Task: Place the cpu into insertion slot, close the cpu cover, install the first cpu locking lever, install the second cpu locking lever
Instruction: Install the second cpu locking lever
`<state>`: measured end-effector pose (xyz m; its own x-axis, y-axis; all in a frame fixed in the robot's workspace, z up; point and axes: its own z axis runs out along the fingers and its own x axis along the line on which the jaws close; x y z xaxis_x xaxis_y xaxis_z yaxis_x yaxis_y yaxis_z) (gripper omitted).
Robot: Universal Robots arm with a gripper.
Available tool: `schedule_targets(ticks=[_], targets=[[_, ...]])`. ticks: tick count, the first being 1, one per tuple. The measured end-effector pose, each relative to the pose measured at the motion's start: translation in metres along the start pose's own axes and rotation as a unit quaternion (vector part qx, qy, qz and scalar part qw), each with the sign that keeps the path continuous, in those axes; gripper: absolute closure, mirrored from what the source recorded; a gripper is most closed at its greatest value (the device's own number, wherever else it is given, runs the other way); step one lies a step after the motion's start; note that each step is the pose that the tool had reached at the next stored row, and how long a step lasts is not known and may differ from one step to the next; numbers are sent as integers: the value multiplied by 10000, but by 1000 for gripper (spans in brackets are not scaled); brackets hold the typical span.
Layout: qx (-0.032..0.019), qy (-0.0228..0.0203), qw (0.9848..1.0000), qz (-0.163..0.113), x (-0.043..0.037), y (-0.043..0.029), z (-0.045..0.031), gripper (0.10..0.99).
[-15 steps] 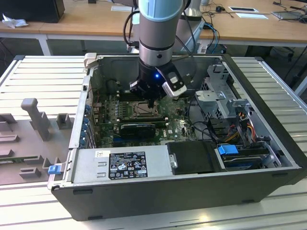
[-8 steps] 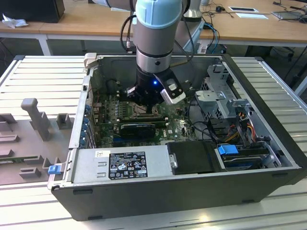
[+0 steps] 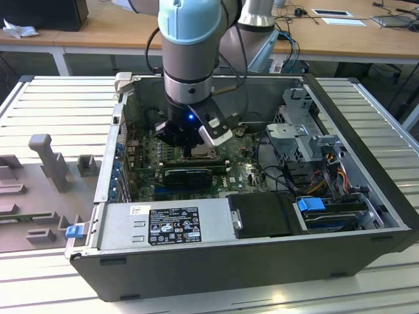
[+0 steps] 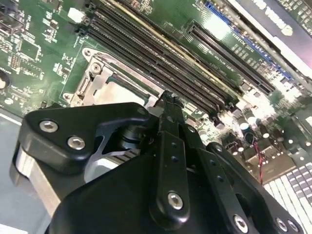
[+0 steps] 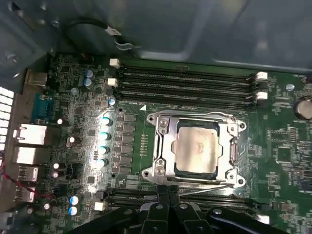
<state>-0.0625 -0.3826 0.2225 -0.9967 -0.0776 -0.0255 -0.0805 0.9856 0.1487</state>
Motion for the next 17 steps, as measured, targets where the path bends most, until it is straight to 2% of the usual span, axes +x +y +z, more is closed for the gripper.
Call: schedule_targets(ticks=[1,2,4,5,6,8,11,13,14,17], targets=[[-17,-1,10000,-2,4,-8,39,980],[-61,-4,10000,-1,12,-13,47,980],[-198,-19,9998,1,48,-70,51,980],[-284,-30,9996,0,65,-100,50,980],[-329,-35,9995,1,71,-112,49,980],[-465,-48,9989,2,92,-146,46,980],[-569,-67,9984,2,140,-213,53,980],[-632,-74,9980,3,145,-232,80,980],[-653,-75,9978,3,147,-239,120,980],[-688,-77,9976,4,158,-245,157,980]])
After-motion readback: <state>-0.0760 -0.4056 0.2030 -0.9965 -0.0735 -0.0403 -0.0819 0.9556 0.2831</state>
